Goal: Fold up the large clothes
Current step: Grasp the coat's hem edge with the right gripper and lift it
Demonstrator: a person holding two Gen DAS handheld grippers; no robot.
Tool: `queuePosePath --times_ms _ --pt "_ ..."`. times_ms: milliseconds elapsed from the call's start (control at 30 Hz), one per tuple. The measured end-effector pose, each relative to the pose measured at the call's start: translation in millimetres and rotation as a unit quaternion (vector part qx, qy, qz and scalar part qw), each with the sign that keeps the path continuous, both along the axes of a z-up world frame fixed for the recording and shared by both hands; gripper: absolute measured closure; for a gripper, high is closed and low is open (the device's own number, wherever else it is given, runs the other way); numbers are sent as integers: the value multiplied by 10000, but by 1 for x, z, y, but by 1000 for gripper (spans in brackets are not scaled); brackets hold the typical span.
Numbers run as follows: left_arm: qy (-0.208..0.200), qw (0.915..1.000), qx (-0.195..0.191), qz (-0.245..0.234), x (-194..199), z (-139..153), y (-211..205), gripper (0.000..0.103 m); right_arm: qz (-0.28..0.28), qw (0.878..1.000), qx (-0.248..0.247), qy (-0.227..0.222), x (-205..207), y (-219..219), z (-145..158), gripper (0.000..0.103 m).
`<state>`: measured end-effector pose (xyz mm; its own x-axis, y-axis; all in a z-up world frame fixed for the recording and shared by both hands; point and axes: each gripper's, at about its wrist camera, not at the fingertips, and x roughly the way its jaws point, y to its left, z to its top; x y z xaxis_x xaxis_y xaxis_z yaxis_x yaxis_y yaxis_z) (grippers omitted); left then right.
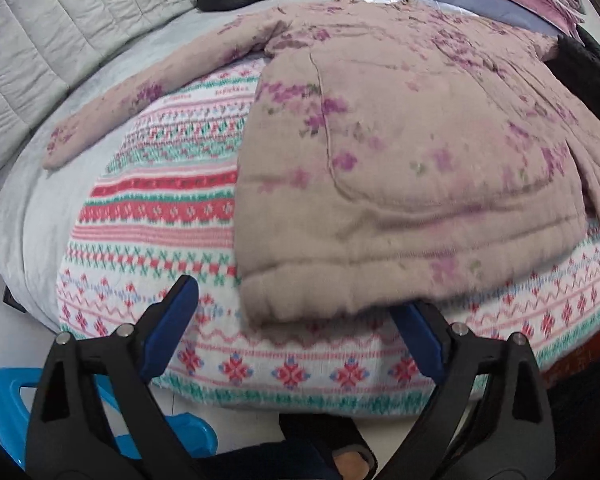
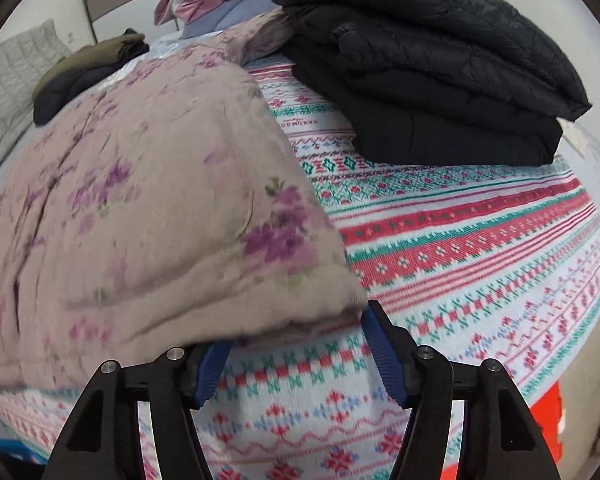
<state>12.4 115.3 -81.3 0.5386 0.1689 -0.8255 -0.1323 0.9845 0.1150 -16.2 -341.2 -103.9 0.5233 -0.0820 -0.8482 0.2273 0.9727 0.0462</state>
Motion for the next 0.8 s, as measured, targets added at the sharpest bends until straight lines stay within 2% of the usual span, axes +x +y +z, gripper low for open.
queuePosePath --times_ms 67,133,200,267,333,367,467,500,533,567,600,633,667,733,800 --pt "-162 9998 -88 100 5 8 7 11 -183 9984 514 -175 8 -15 1 38" --pt "-327 9986 -387 183 7 14 16 13 -391 9912 1180 -446 6 -27 4 38" --pt "-389 9973 -574 232 13 16 20 20 -489 9857 1526 -527 6 -29 2 37" --pt "-321 9967 -708 243 20 12 21 30 -466 9853 1598 -392 9 -25 -5 37" --pt "-211 9945 -987 268 28 6 22 36 -454 9877 1451 -377 9 -20 -6 37" --pt "-152 9923 -1187 318 33 2 24 37 -430 9883 1403 -421 12 -17 -6 37" --pt "-153 9900 -1324 454 37 -2 22 39 -466 9895 1314 -393 18 -15 -9 40" --pt "-194 9893 -1351 509 39 -4 21 41 -480 9906 1216 -395 20 -14 -10 43" --pt "-230 9895 -1323 540 39 -3 20 48 -501 9923 1057 -401 23 -14 -10 53" --pt "-254 9899 -1281 557 39 -3 19 62 -542 9936 907 -387 26 -15 -10 76" --pt "-317 9915 -1133 562 39 -2 14 70 -611 9940 818 -380 27 -18 -9 89" --pt "-341 9924 -1028 581 39 -1 13 88 -644 9934 866 -397 27 -21 -9 90" --pt "-399 9927 -962 603 38 2 13 89 -630 9919 998 -465 26 -24 -8 91" --pt "-558 9901 -1080 706 34 10 18 91 -610 9901 1059 -683 19 -27 0 92" --pt "-898 9838 -1255 913 24 28 32 92 -562 9852 1119 -1171 8 -26 18 93"
